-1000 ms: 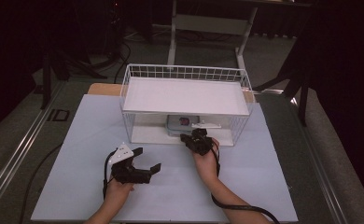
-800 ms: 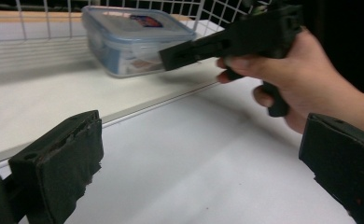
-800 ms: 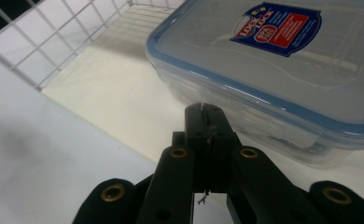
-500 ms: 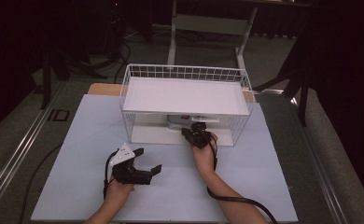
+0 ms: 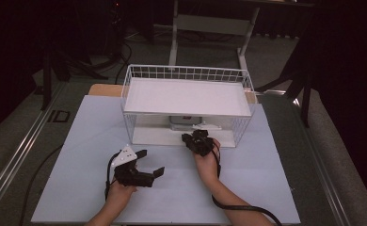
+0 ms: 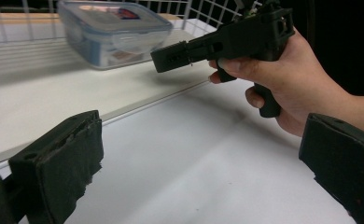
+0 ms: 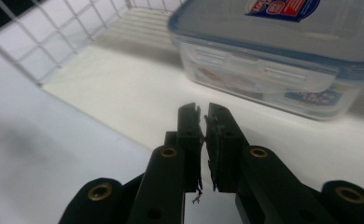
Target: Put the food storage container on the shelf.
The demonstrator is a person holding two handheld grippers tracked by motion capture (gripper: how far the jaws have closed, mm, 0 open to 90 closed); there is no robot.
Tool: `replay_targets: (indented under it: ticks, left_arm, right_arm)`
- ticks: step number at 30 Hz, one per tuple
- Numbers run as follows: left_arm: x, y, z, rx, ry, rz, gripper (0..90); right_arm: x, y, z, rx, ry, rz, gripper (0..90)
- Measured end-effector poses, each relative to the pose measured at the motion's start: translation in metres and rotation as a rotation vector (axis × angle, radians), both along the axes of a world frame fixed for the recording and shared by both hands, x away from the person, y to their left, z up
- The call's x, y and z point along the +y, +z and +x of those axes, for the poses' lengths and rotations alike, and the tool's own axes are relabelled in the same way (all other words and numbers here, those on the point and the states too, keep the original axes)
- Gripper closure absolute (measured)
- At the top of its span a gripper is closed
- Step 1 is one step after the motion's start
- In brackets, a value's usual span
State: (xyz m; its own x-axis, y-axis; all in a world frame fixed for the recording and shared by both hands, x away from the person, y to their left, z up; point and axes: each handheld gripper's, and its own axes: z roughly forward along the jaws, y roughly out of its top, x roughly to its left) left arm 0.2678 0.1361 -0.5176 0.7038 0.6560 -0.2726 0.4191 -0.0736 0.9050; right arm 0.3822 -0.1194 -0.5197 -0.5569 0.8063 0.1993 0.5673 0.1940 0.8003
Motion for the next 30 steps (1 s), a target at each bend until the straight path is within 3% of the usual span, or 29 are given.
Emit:
replay_targets:
  ticks: [4, 5, 6, 8, 11, 13, 15, 16, 17, 21, 22, 24, 30]
  left_arm:
    - [0.000, 0.001, 0.000, 0.002, 0.000, 0.003, 0.9]
    - [0.000, 0.005, 0.000, -0.011, -0.008, 0.012, 0.9]
    - [0.000, 0.005, 0.000, -0.011, -0.008, 0.012, 0.9]
    - [-0.001, 0.012, 0.000, -0.036, -0.014, 0.013, 0.9]
    - [-0.004, 0.018, 0.001, -0.038, -0.030, 0.029, 0.9]
    - [-0.004, 0.021, 0.000, -0.049, -0.042, 0.049, 0.9]
    - [-0.004, 0.021, 0.000, -0.049, -0.042, 0.049, 0.9]
    - [-0.002, 0.024, -0.003, -0.052, -0.053, 0.051, 0.9]
    - [-0.001, 0.025, -0.004, -0.055, -0.054, 0.049, 0.9]
    - [0.001, 0.027, -0.007, -0.058, -0.060, 0.045, 0.9]
    - [0.001, 0.027, -0.010, -0.071, -0.072, 0.061, 0.9]
    - [0.002, 0.027, -0.011, -0.076, -0.073, 0.069, 0.9]
    - [0.006, 0.032, -0.013, -0.073, -0.062, 0.053, 0.9]
  right_arm:
    - [-0.005, 0.005, -0.010, -0.025, 0.004, 0.015, 78.6]
    - [-0.010, 0.009, -0.016, -0.045, 0.006, 0.028, 72.1]
    - [-0.010, 0.009, -0.016, -0.045, 0.006, 0.028, 72.1]
    - [-0.014, 0.016, -0.024, -0.079, 0.024, 0.013, 62.8]
    - [-0.016, 0.025, -0.034, -0.117, 0.039, -0.014, 51.0]
    - [-0.019, 0.029, -0.039, -0.117, 0.059, -0.004, 40.6]
    - [-0.020, 0.030, -0.041, -0.113, 0.067, 0.001, 40.6]
    - [-0.023, 0.031, -0.045, -0.104, 0.096, 0.033, 25.2]
    - [-0.025, 0.031, -0.047, -0.096, 0.110, 0.045, 21.0]
    - [-0.029, 0.033, -0.054, -0.096, 0.132, 0.073, 19.3]
    - [-0.029, 0.033, -0.054, -0.096, 0.132, 0.073, 19.3]
    - [-0.035, 0.036, -0.061, -0.122, 0.141, 0.079, 17.4]
    - [-0.049, 0.033, -0.067, -0.112, 0.138, 0.056, 14.4]
